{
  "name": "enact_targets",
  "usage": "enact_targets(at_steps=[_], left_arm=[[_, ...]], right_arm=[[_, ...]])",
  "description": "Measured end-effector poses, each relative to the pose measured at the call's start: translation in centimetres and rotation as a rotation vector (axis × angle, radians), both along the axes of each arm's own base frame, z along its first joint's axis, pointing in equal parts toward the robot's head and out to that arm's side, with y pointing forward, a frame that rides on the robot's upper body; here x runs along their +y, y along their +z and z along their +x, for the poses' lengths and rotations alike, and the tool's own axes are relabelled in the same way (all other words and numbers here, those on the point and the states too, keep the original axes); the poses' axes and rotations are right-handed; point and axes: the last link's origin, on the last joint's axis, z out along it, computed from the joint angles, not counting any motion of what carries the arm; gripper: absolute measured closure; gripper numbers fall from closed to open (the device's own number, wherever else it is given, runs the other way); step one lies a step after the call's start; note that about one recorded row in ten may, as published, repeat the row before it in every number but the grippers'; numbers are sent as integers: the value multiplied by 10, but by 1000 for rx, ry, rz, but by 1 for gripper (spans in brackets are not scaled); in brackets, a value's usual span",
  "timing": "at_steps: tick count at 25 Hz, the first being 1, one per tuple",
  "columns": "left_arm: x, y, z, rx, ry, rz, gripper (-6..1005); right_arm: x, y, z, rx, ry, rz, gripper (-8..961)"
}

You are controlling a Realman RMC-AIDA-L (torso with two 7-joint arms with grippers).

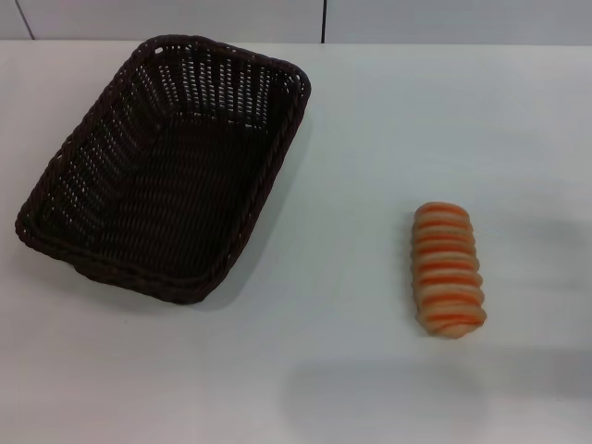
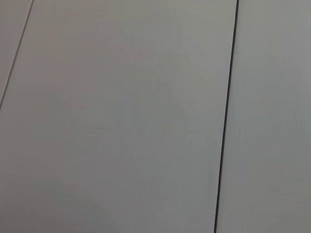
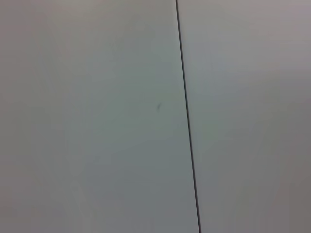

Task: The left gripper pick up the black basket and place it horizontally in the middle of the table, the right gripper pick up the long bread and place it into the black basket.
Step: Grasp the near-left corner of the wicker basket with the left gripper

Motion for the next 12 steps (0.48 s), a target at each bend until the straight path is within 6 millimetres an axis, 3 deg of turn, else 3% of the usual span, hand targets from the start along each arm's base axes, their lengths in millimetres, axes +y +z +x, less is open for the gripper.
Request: enact_targets(at_steps=[12], left_arm=[[1, 0, 1, -1, -3, 0, 202]], right_arm=[[0, 0, -1, 4, 4, 2, 224]])
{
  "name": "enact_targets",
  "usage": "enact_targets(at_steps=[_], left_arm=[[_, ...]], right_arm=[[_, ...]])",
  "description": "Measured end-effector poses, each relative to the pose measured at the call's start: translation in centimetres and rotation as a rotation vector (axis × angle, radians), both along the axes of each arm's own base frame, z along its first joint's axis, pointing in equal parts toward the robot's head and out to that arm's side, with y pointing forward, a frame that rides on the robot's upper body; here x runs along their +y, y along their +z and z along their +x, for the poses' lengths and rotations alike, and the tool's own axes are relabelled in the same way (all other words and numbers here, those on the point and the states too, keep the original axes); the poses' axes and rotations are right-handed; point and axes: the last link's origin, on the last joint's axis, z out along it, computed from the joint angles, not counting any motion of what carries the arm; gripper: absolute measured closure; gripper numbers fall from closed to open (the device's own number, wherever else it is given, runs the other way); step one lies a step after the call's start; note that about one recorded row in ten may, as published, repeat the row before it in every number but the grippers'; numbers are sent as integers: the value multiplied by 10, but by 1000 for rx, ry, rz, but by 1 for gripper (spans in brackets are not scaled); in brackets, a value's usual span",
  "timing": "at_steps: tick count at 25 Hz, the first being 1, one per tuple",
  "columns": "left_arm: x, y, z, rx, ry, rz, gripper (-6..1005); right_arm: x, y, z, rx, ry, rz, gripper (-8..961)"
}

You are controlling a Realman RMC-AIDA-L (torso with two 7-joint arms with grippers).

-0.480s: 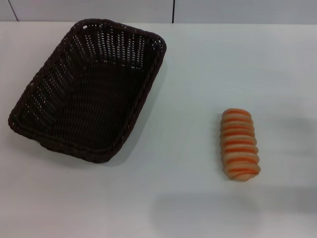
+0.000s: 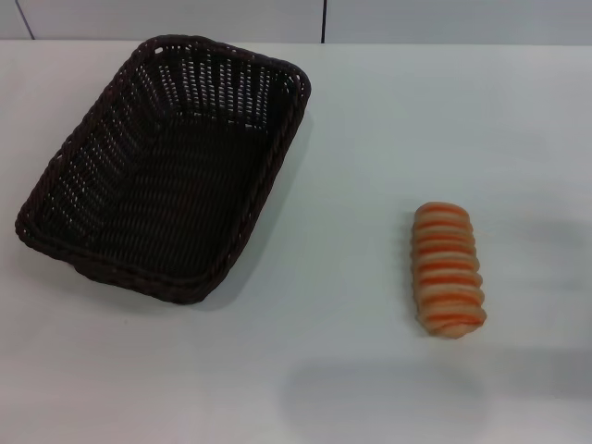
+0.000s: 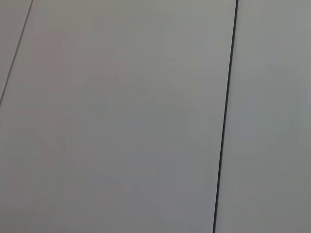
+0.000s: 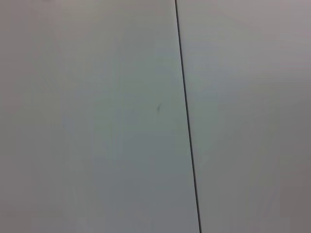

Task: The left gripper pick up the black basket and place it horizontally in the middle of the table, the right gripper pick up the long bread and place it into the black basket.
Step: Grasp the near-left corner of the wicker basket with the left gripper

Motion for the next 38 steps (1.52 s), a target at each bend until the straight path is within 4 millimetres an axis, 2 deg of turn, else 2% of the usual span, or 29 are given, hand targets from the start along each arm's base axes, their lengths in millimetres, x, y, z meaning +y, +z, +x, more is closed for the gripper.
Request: enact_targets(at_steps=[4, 7, 8, 9, 12, 14, 17, 19, 22, 23, 24, 26, 30, 33, 38], left_arm=[[0, 0, 0, -1, 0, 0, 205], [3, 4, 5, -126, -70, -37, 208], [7, 12, 11, -187, -124, -73, 209], [7, 12, 11, -187, -124, -73, 209], [17, 25, 24, -271, -200, -189, 212], [33, 38, 46, -289, -232, -361, 214], [38, 41, 53, -282, -228, -414, 216], [49, 48, 74, -222, -187, -562, 218], [54, 51, 84, -182, -158, -619, 221], [62, 55, 104, -118, -101, -710, 222], [62, 55, 104, -118, -101, -710, 223], [71, 55, 127, -4, 11, -806, 224], [76, 52, 139, 72, 85, -855, 228], [84, 39, 148, 139, 187, -930, 231], [91, 25, 150, 189, 250, -988, 235]], right_arm=[[0, 0, -1, 0, 3, 2, 224], [0, 0, -1, 0, 4, 2, 224], [-1, 0, -1, 0, 6, 4, 224], [-1, 0, -1, 0, 6, 4, 224], [-1, 0, -1, 5, 8, 6, 225], [-4, 0, -1, 5, 9, 12, 225], [-5, 1, -1, 5, 13, 16, 225], [-6, 1, -2, 4, 16, 20, 225], [-7, 2, -2, 3, 20, 25, 225], [-8, 2, -2, 3, 22, 28, 225], [-8, 2, -2, 3, 22, 28, 225], [-10, 2, -2, 5, 22, 33, 225], [-12, 2, -2, 12, 25, 38, 226], [-14, 2, -2, 12, 26, 42, 226], [-15, 3, -2, 10, 27, 46, 226]])
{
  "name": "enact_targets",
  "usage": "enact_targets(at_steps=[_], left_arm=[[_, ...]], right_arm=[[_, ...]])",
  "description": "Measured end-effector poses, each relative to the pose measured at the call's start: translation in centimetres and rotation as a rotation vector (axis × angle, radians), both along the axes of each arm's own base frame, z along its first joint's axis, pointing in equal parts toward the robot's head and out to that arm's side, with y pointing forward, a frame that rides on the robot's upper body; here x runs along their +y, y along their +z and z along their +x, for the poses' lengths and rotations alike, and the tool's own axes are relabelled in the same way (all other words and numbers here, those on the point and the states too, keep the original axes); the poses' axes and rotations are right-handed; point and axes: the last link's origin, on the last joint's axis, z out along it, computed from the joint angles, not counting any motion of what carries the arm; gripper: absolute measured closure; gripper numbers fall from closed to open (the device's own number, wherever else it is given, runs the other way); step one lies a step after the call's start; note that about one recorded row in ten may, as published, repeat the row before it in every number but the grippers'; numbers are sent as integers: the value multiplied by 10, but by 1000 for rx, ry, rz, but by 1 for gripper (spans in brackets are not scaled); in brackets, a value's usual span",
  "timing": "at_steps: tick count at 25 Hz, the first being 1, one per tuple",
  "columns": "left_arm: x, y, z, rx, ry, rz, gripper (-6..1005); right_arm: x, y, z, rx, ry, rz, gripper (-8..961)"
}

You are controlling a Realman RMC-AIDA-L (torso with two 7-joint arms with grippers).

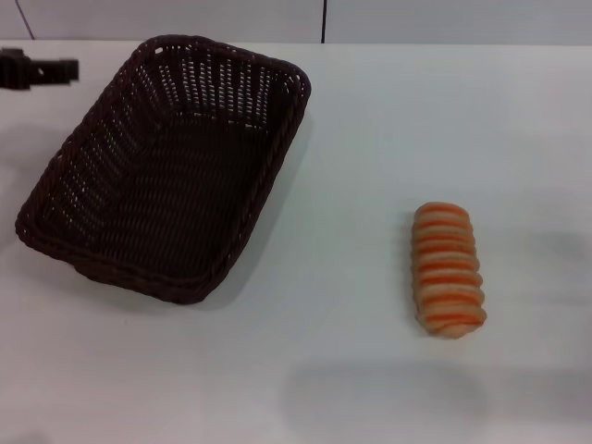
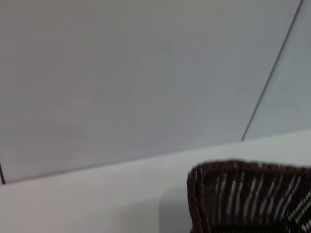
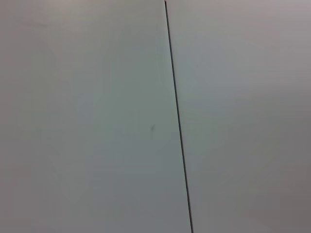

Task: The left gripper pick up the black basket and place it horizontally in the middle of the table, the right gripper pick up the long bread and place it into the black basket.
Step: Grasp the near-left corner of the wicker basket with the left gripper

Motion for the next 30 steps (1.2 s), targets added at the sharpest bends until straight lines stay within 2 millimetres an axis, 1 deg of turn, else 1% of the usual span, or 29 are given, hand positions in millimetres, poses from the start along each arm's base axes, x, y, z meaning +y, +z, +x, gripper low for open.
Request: enact_targets(at_steps=[4, 6, 7, 11, 12, 14, 16, 18, 19, 23, 30], left_arm=[[5, -17, 0, 51, 28, -53, 238], [5, -17, 0, 51, 28, -53, 240], [9, -28, -3, 61, 43, -78, 241], [11, -34, -5, 67, 52, -96, 245], [12, -39, -9, 81, 64, -103, 245], [13, -40, -10, 84, 66, -104, 247], [14, -47, -15, 93, 75, -115, 249], [14, -47, -15, 93, 75, -115, 251], [16, -57, -22, 110, 96, -144, 252], [17, -61, -26, 130, 110, -161, 255], [17, -66, -24, 153, 103, -178, 261]], right_arm=[[-1, 0, 0, -1, 0, 2, 226], [-1, 0, 0, -1, 0, 2, 227], [-1, 0, 0, -1, 0, 2, 227], [-1, 0, 0, -1, 1, 2, 227], [0, 1, 0, -1, 2, 2, 227], [0, 1, 0, -1, 2, 3, 227], [0, 1, 0, -2, 3, 3, 227], [0, 1, 0, -2, 3, 3, 227], [0, 1, 0, -2, 3, 3, 227], [0, 1, -1, -1, 4, 3, 228], [1, 1, -1, -1, 7, 3, 228]])
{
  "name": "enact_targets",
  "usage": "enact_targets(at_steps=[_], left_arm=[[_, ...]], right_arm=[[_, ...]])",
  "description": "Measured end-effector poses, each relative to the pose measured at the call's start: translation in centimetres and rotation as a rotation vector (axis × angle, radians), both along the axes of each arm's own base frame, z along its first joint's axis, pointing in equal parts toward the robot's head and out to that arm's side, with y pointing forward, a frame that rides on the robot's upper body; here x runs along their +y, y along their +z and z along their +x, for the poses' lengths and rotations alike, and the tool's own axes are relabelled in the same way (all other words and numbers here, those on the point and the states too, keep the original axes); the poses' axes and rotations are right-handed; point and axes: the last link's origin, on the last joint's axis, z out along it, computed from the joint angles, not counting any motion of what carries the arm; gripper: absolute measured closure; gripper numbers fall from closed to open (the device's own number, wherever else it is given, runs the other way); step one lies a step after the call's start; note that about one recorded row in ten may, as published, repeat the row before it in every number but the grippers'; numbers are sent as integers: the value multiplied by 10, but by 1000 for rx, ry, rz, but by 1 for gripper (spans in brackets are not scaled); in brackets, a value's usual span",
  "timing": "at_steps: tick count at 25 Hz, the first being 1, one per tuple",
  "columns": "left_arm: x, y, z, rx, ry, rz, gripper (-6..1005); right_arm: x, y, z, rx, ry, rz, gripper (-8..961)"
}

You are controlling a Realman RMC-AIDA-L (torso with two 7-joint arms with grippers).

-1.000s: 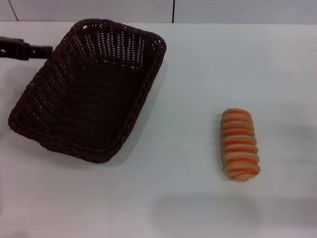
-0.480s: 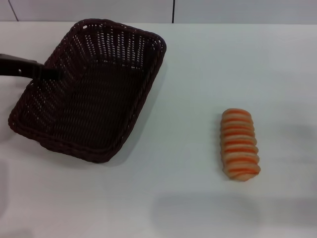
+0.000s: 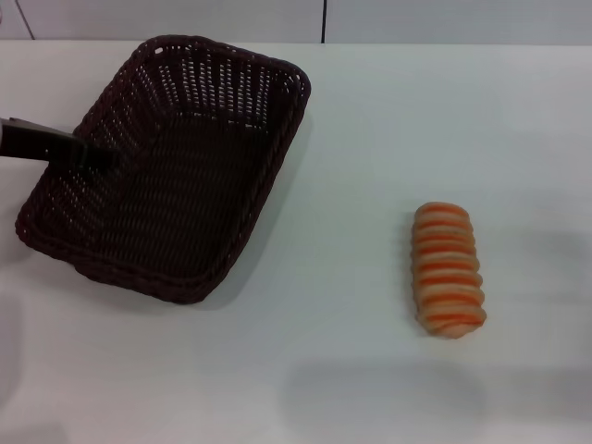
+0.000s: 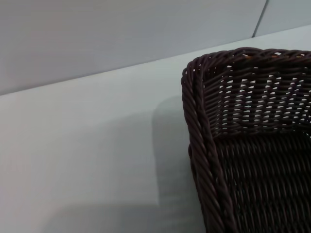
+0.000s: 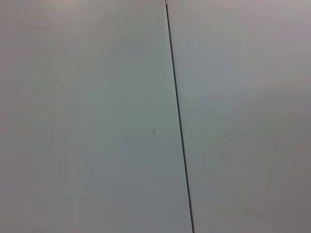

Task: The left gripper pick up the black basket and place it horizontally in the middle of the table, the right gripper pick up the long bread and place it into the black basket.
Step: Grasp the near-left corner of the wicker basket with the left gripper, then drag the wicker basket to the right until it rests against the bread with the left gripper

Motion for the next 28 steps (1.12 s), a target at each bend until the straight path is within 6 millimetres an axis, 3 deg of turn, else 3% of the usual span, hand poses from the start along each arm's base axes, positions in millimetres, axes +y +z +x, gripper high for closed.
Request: enact_targets(at_steps=[2, 13, 15, 21, 28], left_arm=[[0, 0, 0, 0, 1, 0, 263], [2, -1, 4, 18, -18, -7, 470], [3, 3, 8, 35, -58, -10, 718], [2, 24, 19, 24, -151, -3, 797], [-8, 57, 59, -67, -368, -146, 796]], right_arm=[[0, 0, 0, 0, 0, 0, 228], [-1, 0, 0, -1, -1, 2, 229], [-1, 1, 1, 0, -3, 3, 229], [-3, 2, 2, -1, -8, 9, 229], [-7, 3, 4, -2, -11, 15, 230]])
